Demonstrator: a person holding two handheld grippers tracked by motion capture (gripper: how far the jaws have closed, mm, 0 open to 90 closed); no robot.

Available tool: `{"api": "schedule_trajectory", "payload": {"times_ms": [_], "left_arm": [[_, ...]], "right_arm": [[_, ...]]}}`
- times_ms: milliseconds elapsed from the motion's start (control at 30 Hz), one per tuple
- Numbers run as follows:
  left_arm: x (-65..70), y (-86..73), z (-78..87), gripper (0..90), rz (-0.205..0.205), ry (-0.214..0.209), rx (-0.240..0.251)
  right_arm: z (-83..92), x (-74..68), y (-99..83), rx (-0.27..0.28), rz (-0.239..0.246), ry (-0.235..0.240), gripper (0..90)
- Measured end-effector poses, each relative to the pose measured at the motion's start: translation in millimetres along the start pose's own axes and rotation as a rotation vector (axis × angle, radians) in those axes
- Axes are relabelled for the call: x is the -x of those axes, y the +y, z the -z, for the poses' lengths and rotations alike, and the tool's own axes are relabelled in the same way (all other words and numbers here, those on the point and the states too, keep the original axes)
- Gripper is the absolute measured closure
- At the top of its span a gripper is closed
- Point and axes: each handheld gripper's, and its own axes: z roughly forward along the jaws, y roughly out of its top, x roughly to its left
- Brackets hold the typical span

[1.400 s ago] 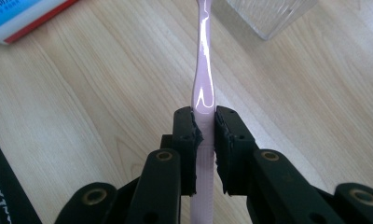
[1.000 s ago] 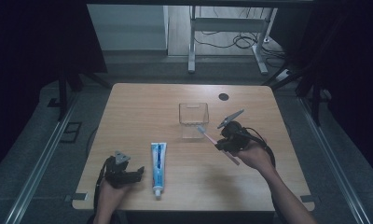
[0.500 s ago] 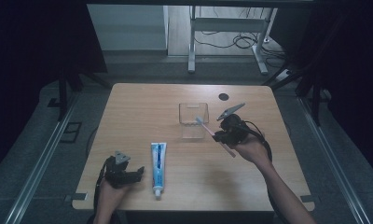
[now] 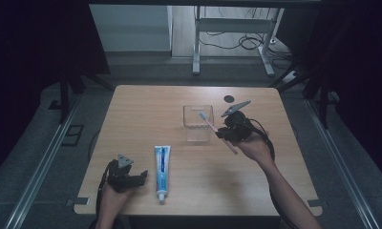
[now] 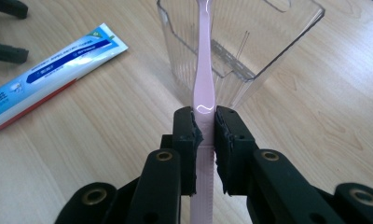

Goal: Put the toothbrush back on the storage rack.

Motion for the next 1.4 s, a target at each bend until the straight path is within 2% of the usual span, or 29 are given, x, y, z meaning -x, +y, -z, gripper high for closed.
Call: {"api": "schedule_trajectory", "payload": {"times_ms": [200,1000,1400], "left_arm": [[0.0,0.0,0.0,13.5,0.000,0.000,0.000],[-0.2,0.1,0.0,13.5,-0.002,-0.001,-0.001],[-0.1,0.0,0.0,13.5,0.000,-0.002,-0.001]], "right_arm": [[-5.5,5.6,5.8,0.030,-0.017,-0.008,77.8],[-25.0,14.0,37.1,0.097,-0.030,-0.008,77.8],[-25.8,19.1,54.6,0.133,-0.034,-0.021,77.8]]}}
